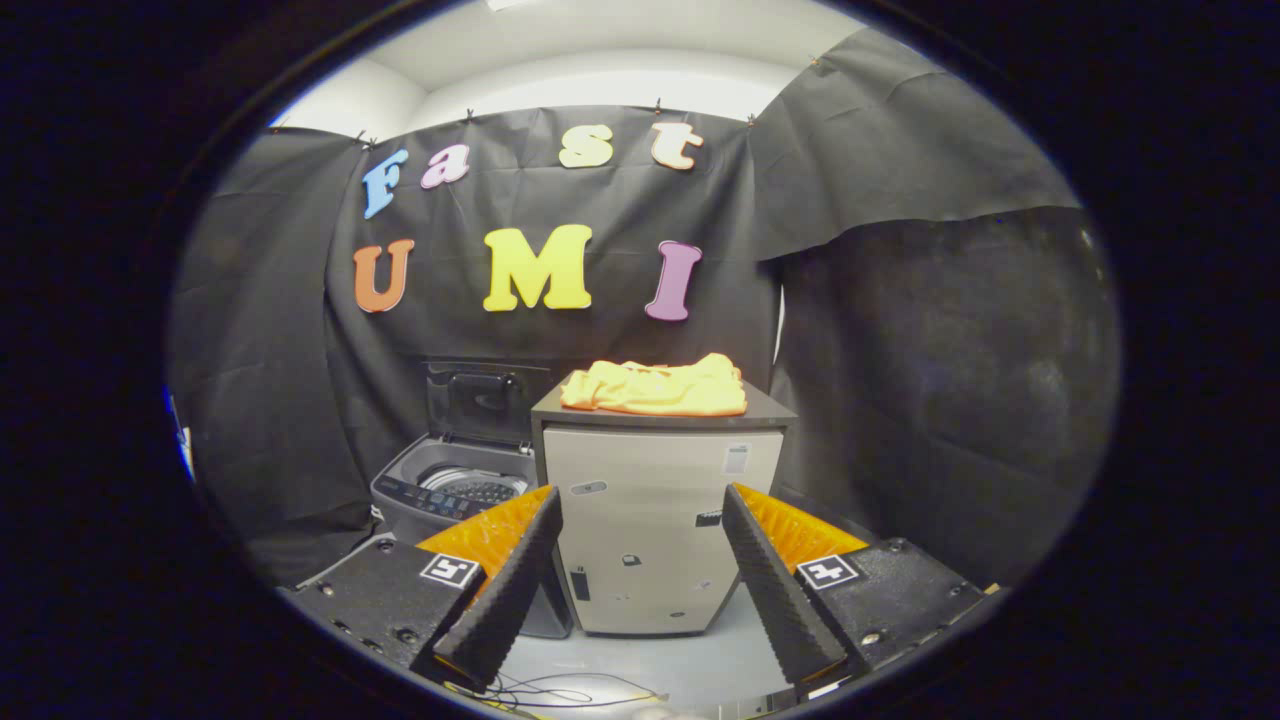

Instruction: Put the clothes into the washing machine and then close the washing machine lid.

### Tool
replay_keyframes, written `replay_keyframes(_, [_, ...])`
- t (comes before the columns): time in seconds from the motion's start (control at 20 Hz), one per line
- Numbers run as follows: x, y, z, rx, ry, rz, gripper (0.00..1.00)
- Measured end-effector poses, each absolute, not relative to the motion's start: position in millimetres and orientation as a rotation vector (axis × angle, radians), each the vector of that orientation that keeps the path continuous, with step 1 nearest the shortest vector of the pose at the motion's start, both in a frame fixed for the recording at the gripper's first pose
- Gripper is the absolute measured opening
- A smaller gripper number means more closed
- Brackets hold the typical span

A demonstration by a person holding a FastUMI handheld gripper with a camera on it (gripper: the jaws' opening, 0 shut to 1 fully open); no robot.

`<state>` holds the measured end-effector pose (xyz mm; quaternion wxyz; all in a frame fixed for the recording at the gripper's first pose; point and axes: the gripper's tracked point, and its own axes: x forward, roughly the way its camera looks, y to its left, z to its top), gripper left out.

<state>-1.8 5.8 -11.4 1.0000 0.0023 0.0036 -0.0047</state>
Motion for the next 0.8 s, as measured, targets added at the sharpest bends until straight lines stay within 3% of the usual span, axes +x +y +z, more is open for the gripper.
replay_keyframes(0.8, [36, 17, 0, 0.030, 0.043, -0.068, 1.00])
